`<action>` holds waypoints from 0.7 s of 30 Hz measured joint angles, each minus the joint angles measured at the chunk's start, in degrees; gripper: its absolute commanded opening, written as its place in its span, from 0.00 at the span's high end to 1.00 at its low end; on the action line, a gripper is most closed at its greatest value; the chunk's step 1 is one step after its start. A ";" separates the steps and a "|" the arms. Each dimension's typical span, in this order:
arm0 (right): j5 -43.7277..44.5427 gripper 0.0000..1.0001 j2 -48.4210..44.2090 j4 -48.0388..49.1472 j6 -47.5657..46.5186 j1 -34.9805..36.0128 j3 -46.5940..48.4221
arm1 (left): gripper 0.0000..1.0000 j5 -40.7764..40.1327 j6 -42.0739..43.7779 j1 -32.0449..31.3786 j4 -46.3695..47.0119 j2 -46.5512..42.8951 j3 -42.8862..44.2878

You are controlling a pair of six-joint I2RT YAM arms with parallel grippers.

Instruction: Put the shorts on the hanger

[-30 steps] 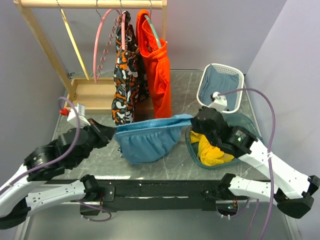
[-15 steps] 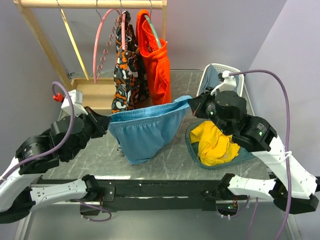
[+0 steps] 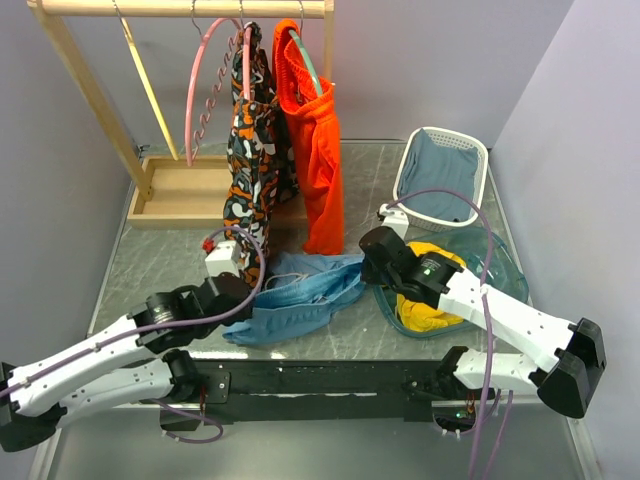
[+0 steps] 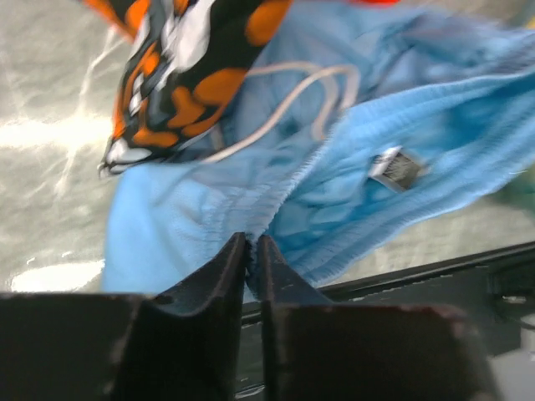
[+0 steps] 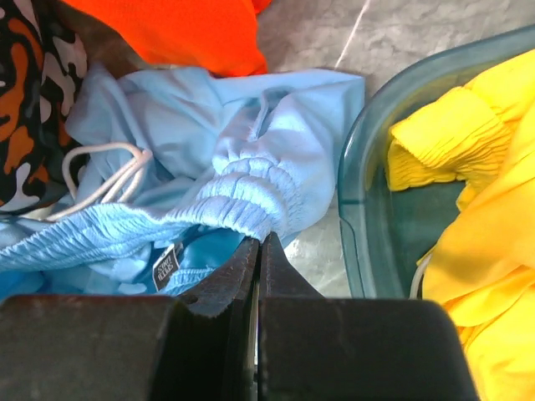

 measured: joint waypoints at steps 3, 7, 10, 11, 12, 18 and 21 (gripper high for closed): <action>-0.52 1.00 -0.20 1.49 0.46 0.00 -0.15 | 0.60 0.59 -0.15 0.00 0.74 -2.23 1.07; -0.61 1.00 -0.68 3.32 0.63 0.00 -0.15 | 0.58 -2.05 0.81 0.00 -1.36 -1.68 12.20; -0.76 1.00 -0.68 3.91 0.63 0.00 -0.15 | 0.50 -7.45 2.67 0.02 -3.58 2.62 26.18; -0.83 1.00 -0.68 4.04 0.61 0.00 -0.15 | 0.49 -10.05 3.85 0.02 -3.87 4.61 31.78; -0.94 1.00 -0.68 4.15 0.61 0.00 -0.15 | 0.47 -12.07 4.83 0.13 -3.67 6.25 35.71; -1.97 1.00 -0.11 4.79 0.33 0.00 -0.15 | 0.43 -18.36 17.84 9.57 -0.17 17.05 56.70; -2.25 1.00 0.11 4.81 -0.04 0.00 -0.07 | 0.43 -15.87 24.33 18.21 1.90 23.98 65.44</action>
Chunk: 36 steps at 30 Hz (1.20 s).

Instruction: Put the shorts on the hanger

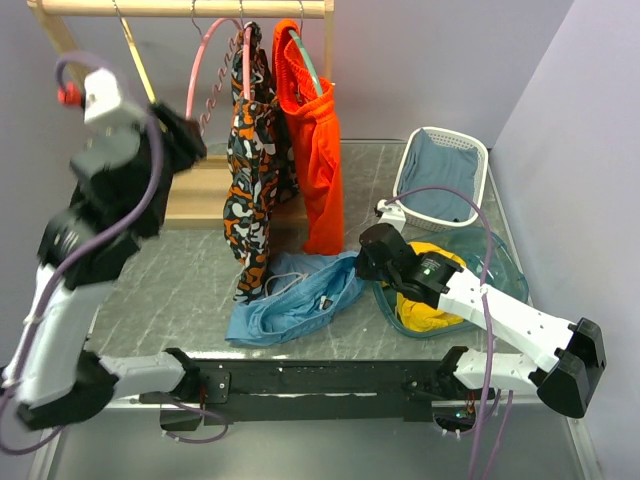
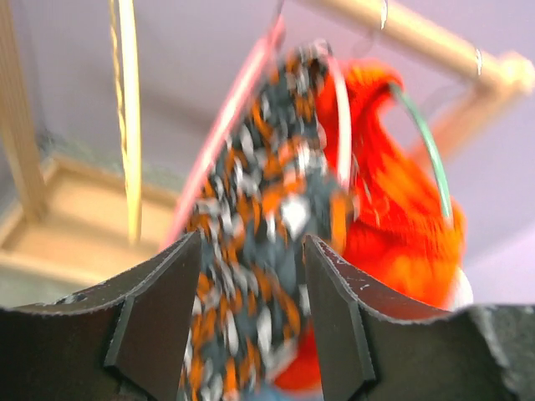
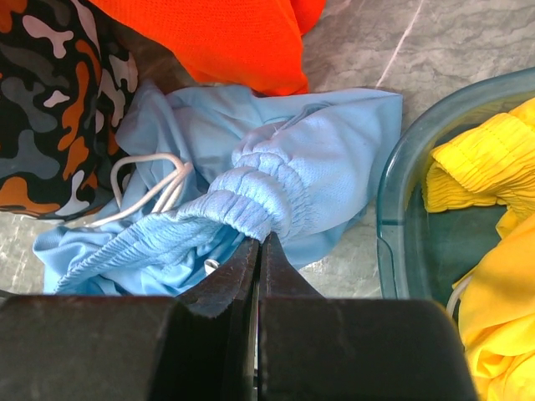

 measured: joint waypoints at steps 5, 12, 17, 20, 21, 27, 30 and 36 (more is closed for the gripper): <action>-0.63 1.00 0.04 0.02 -0.46 0.00 0.07 | 0.43 8.09 8.72 11.39 4.42 12.00 11.54; -1.44 1.00 -0.35 0.02 -1.31 0.00 0.04 | 0.46 17.42 15.13 20.96 5.57 23.93 17.77; -1.86 1.00 -0.52 0.07 -1.64 0.00 0.04 | 0.48 20.72 17.79 23.06 5.99 27.12 17.64; -2.19 1.00 -0.52 0.22 -1.70 -0.02 -0.02 | 0.51 21.46 18.53 23.52 7.08 27.26 16.15; -2.34 1.00 -0.52 0.31 -1.70 -0.04 -0.04 | 0.51 21.51 18.64 23.63 7.65 27.26 15.54; -2.93 1.00 -0.50 0.72 -1.73 -0.11 -0.68 | 0.56 21.70 18.93 24.61 8.90 27.23 10.75; -2.99 1.00 -0.50 0.66 -1.73 -0.11 -0.87 | 0.70 22.12 18.82 25.03 9.29 27.23 9.05; -2.99 1.00 -0.50 0.68 -1.77 -0.11 -0.87 | 0.99 22.62 19.58 25.29 10.75 27.19 7.80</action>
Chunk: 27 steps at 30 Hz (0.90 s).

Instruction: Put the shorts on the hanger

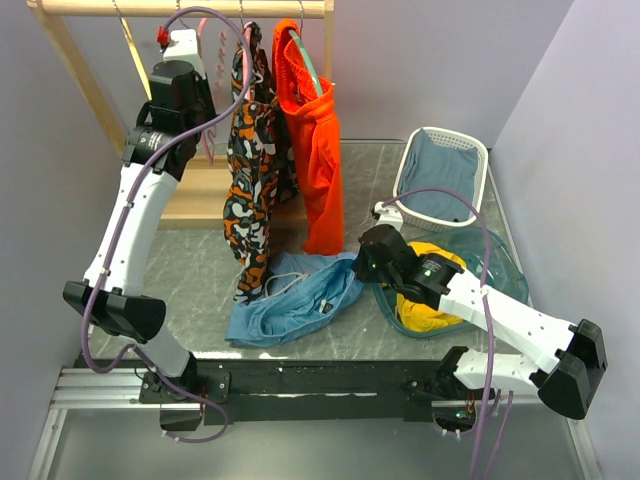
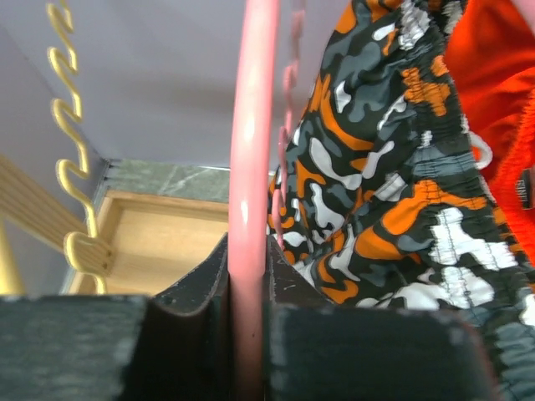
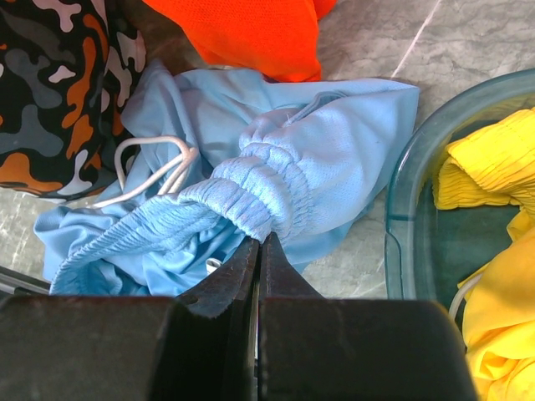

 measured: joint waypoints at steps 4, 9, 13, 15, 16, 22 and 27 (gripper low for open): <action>0.00 1.00 0.00 0.00 0.00 0.00 0.00 | 0.99 0.20 0.76 0.00 0.52 -0.57 -0.11; -0.04 1.00 0.15 0.00 -0.15 0.00 0.00 | 0.99 0.17 1.75 0.00 2.29 -3.13 -1.16; -0.02 1.00 0.81 0.00 -0.17 0.00 0.00 | 0.99 0.24 2.34 0.00 3.23 -5.73 -2.89; -0.02 1.00 1.29 0.00 -0.17 0.00 0.00 | 0.99 0.20 2.36 0.00 4.04 -6.84 -4.74; 0.04 1.00 1.42 0.00 -0.17 0.00 0.00 | 0.99 0.22 2.34 0.00 4.63 -7.76 -6.16; 0.04 1.00 1.81 0.00 -0.17 0.00 0.00 | 0.99 0.31 2.03 0.00 6.47 -13.86 -14.64; 0.07 1.00 1.81 0.00 -0.39 0.00 0.00 | 0.99 0.68 0.61 0.00 6.29 -18.88 -18.53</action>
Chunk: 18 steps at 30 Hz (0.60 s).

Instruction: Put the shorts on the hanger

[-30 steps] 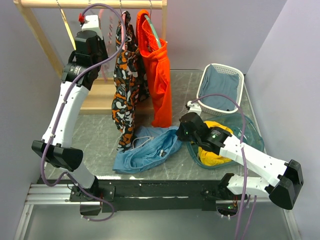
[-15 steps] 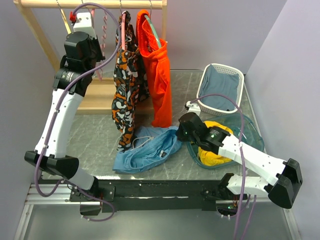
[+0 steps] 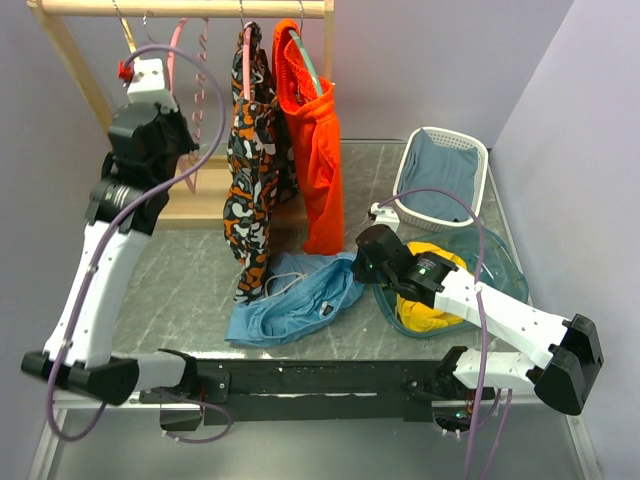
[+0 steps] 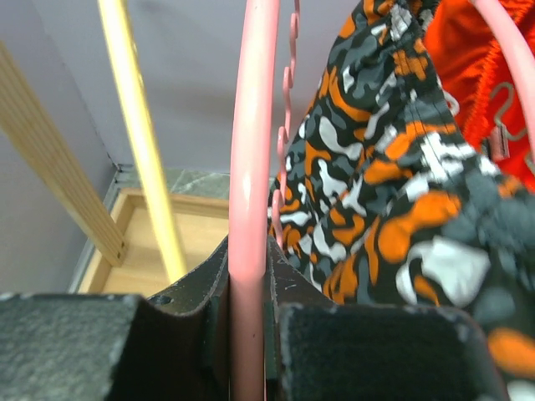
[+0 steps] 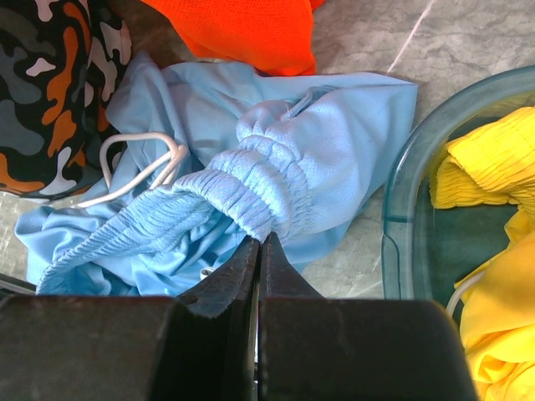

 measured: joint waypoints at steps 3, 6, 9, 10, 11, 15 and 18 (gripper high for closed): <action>0.00 1.00 0.00 0.07 -0.24 0.00 0.00 | 0.99 0.94 -1.46 0.00 -0.55 -5.11 -4.48; 0.00 1.00 0.00 0.11 -0.66 0.00 0.00 | 0.99 1.68 -2.80 0.00 -1.57 -9.40 -7.54; -0.02 1.00 0.00 0.11 -1.05 0.00 0.02 | 0.99 2.60 -4.44 0.00 -2.93 -13.62 -10.03; -0.02 1.00 0.00 0.09 -1.11 0.00 0.02 | 0.99 2.99 -5.07 0.00 -3.50 -15.13 -10.82; 0.00 1.00 0.00 0.09 -1.22 0.00 0.02 | 0.99 3.48 -5.68 0.00 -4.07 -16.44 -11.52; 0.07 1.00 0.09 0.09 -1.27 0.00 0.04 | 0.99 5.27 -7.78 0.00 -6.78 -21.62 -13.97; 0.31 1.00 0.24 0.02 -1.25 0.00 0.04 | 0.99 6.60 -9.03 0.00 -9.40 -25.97 -15.43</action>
